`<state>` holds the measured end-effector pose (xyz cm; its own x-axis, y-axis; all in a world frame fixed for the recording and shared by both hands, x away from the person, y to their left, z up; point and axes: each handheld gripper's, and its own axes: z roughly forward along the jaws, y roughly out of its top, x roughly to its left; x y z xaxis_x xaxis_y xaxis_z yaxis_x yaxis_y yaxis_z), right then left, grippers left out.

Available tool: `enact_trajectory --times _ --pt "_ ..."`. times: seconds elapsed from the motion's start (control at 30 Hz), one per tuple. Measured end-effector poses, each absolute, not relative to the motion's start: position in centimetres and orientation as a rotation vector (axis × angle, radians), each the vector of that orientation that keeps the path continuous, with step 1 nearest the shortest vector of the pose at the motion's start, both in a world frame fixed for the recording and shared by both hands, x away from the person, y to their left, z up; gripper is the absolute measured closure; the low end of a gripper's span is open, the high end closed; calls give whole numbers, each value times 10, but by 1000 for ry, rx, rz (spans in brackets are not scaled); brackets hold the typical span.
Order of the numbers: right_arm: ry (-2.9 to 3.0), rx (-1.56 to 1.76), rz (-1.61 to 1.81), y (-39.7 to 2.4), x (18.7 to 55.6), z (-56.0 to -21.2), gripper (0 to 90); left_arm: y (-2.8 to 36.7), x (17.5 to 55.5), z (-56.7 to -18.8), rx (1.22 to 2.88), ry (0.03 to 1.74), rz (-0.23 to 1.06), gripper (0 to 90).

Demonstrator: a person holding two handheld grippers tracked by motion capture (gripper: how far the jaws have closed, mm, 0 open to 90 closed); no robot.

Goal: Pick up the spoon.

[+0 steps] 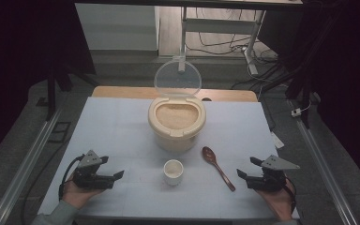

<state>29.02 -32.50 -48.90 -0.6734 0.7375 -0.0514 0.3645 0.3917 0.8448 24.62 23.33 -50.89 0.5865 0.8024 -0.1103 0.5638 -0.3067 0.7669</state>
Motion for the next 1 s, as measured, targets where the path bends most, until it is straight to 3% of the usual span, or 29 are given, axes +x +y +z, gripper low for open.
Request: enact_trajectory --times 1.0 --pt "2252 944 1182 -308 287 -468 303 238 246 -516 2011 1118 373 145"
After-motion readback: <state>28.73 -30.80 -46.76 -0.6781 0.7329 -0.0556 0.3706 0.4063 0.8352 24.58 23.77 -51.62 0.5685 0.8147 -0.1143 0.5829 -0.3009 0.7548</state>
